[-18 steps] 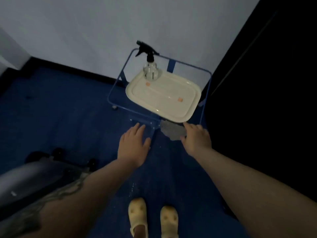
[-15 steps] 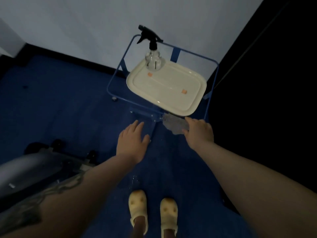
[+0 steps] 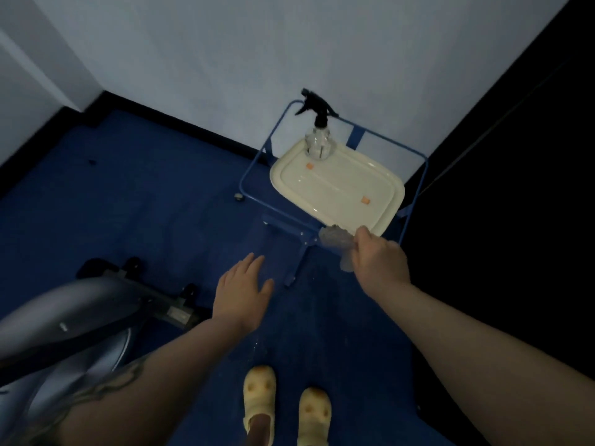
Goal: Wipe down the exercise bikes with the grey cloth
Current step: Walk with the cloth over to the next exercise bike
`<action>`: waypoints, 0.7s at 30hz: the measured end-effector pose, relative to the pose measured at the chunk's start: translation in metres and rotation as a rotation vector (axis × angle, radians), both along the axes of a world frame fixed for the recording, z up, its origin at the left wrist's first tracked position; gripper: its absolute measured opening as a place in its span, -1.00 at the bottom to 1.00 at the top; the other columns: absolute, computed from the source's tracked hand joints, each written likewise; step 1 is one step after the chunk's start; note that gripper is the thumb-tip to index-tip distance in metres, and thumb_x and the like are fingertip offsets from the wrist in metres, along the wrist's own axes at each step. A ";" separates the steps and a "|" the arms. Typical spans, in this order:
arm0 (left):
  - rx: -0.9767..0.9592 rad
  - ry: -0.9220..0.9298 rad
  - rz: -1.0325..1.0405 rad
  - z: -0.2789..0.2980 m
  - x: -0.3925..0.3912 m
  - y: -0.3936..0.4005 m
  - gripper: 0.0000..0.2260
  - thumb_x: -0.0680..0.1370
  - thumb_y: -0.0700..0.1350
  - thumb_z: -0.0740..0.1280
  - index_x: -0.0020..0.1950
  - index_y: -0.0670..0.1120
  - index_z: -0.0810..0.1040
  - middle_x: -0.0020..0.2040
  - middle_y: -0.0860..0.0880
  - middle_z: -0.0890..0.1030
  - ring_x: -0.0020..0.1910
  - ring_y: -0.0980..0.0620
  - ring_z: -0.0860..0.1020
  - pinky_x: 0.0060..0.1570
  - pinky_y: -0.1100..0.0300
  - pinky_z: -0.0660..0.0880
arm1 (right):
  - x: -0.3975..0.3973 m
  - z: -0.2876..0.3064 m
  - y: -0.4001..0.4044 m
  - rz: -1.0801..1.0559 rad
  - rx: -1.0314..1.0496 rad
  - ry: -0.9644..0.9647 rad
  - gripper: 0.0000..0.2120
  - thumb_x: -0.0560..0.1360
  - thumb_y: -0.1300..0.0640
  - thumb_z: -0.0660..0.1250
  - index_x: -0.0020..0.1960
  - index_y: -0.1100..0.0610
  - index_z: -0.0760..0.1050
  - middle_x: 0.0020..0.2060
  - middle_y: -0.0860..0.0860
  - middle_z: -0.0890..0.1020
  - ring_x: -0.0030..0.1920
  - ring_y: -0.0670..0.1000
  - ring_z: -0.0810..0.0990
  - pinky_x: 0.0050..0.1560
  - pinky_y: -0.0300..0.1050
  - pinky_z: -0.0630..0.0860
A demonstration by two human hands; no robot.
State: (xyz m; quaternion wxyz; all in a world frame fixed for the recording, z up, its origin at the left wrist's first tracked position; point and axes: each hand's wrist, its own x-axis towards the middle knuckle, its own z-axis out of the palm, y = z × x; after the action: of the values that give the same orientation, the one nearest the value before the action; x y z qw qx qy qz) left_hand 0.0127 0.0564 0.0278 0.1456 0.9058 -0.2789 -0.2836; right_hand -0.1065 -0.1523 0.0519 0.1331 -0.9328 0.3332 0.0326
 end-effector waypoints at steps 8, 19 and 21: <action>-0.183 0.096 0.495 0.081 -0.052 0.119 -0.56 0.56 -0.06 0.31 0.43 -0.06 0.38 0.40 -0.03 0.45 0.34 0.00 0.42 0.25 0.21 0.29 | -0.026 0.078 0.104 0.289 0.197 -0.113 -0.84 0.59 0.04 0.19 -0.14 0.01 0.26 -0.28 -0.10 0.45 -0.21 0.04 0.50 -0.25 -0.11 0.27; -0.096 0.109 1.209 0.108 -0.241 0.348 -0.58 0.59 -0.01 0.25 0.44 -0.03 0.35 0.42 -0.01 0.42 0.35 -0.01 0.42 0.32 0.14 0.33 | -0.053 0.103 0.335 0.837 0.520 -0.117 -0.88 0.57 -0.04 0.19 -0.10 -0.07 0.30 -0.31 -0.13 0.49 -0.33 -0.13 0.48 -0.41 -0.21 0.36; -0.124 0.079 1.331 0.113 -0.279 0.381 -0.58 0.59 0.00 0.24 0.45 -0.02 0.34 0.41 0.00 0.42 0.34 0.00 0.42 0.29 0.15 0.35 | -0.065 0.109 0.379 0.934 0.542 -0.098 -0.89 0.57 -0.05 0.20 -0.10 -0.09 0.30 -0.32 -0.13 0.50 -0.34 -0.14 0.50 -0.41 -0.19 0.42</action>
State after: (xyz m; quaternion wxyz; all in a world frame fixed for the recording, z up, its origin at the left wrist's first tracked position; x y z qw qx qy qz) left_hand -0.2662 0.4373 0.1411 0.3512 0.8636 0.3292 -0.1497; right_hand -0.1713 0.2271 0.1611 0.3557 -0.9143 -0.1440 0.1296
